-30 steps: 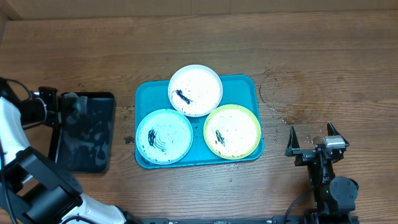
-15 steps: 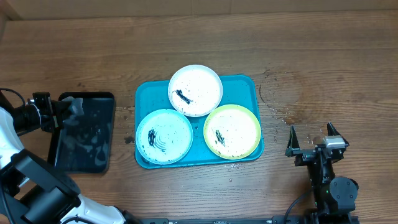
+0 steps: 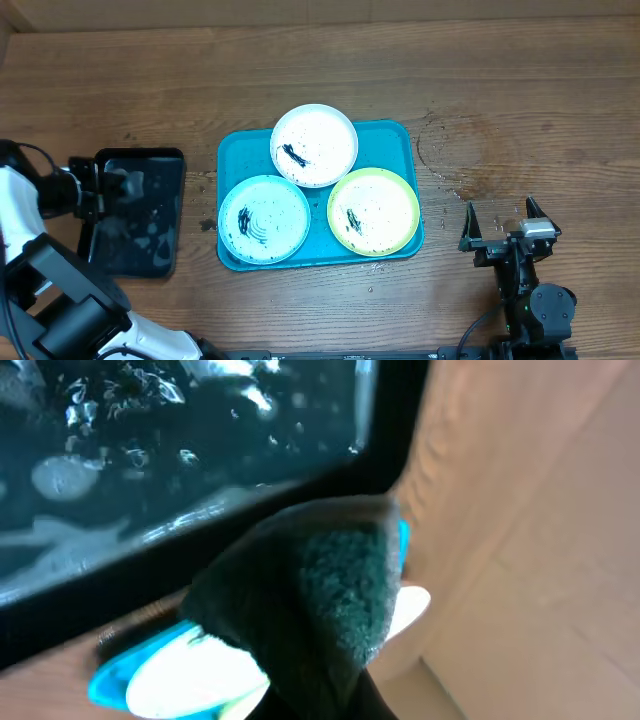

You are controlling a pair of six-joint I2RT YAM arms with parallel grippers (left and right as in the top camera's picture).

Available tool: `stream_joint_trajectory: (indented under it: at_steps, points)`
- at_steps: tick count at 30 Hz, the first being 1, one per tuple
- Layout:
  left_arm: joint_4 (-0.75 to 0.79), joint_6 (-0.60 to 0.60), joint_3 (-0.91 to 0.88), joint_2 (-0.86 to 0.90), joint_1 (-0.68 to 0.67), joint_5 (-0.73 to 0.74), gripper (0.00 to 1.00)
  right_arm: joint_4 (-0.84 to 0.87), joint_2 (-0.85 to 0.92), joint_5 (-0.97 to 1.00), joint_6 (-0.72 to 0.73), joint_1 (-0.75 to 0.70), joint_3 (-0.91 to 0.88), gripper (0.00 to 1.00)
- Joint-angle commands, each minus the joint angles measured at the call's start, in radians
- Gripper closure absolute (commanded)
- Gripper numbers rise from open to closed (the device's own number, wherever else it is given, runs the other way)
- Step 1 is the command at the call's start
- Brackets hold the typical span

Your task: Clean dirty plates on tray and stack at the side

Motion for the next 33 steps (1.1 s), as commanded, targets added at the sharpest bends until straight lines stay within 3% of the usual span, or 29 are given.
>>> stream_joint_trajectory:
  at_steps: [1,6,10,13,16,22,28,33]
  points:
    - [0.032,-0.02,-0.078,0.031,0.0,-0.026,0.96,0.008,-0.006,0.002,0.0,0.005,-0.01,0.0]
    - [0.004,0.007,-0.026,0.03,0.014,0.058,0.96,0.008,-0.006,0.002,0.0,0.005,-0.01,0.0]
    - [-0.108,0.07,0.095,0.024,0.013,0.05,0.96,0.008,-0.006,0.002,0.0,0.005,-0.01,0.0]
    - [-0.118,0.064,0.141,0.021,-0.001,-0.027,0.96,0.008,-0.006,0.002,0.0,0.005,-0.01,0.0]
    - [-0.075,-0.039,0.105,0.03,-0.032,-0.189,0.96,0.008,-0.006,0.002,0.0,0.005,-0.01,0.0]
    - [0.046,-0.056,-0.042,0.078,-0.059,-0.196,0.96,0.008,-0.006,0.002,0.0,0.005,-0.01,0.0]
    - [-0.073,0.006,0.07,0.056,-0.051,-0.217,0.96,0.008,-0.006,0.002,0.0,0.005,-0.01,0.0]
    - [-0.124,-0.013,0.181,0.015,-0.06,-0.356,0.96,0.008,-0.006,0.002,0.0,0.005,-0.01,0.0]
